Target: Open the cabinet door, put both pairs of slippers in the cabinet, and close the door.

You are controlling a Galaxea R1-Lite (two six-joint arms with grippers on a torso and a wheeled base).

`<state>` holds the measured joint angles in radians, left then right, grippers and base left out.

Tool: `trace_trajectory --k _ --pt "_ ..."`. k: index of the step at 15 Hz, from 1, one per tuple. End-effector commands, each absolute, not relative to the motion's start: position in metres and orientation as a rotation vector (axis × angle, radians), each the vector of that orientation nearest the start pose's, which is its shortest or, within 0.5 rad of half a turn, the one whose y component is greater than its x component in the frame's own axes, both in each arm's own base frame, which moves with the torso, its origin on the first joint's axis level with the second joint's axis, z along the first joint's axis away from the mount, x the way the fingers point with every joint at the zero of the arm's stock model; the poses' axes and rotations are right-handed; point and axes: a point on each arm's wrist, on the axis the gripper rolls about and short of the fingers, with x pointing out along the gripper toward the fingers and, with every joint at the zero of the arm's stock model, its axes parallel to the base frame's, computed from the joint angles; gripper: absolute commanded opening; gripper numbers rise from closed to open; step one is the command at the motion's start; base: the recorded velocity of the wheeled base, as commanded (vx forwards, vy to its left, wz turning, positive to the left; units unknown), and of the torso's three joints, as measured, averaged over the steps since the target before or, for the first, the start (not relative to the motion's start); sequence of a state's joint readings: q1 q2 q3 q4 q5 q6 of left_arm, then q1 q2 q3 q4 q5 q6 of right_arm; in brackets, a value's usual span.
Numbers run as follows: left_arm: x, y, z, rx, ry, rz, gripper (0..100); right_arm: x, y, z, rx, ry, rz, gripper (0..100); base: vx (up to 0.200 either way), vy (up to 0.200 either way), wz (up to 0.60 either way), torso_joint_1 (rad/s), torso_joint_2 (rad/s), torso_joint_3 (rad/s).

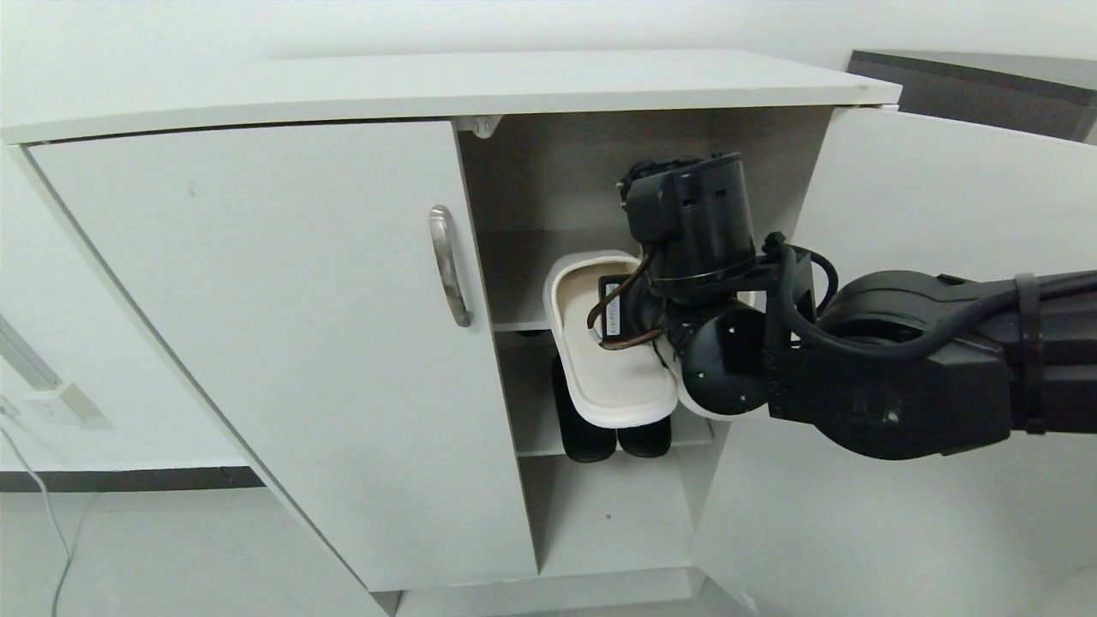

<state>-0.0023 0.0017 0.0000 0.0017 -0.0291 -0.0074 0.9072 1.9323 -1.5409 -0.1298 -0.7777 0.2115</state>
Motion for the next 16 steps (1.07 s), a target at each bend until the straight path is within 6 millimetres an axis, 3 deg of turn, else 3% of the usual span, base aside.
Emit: trace_trajectory --k 1,6,9,16 --pt "-0.023 -0.001 0.075 -0.009 0.003 -0.032 0 0.258 0.298 0.257 0.013 0.184 0.1 0 0.0 0.0 0.0 0.0 0.0 0.0" --pt "-0.023 -0.001 0.075 -0.011 0.003 -0.028 0 0.301 0.298 0.244 -0.001 0.109 0.045 0 0.0 0.0 0.0 0.0 0.0 0.0" --pt "-0.023 0.0 0.075 -0.012 0.003 -0.02 0 0.328 0.3 0.247 0.015 0.079 0.026 0 0.0 0.0 0.0 0.0 0.0 0.0" --pt "-0.023 0.0 0.075 -0.014 0.003 -0.02 0 0.359 0.306 0.256 0.016 0.049 0.032 0 0.0 0.0 0.0 0.0 0.0 0.0"
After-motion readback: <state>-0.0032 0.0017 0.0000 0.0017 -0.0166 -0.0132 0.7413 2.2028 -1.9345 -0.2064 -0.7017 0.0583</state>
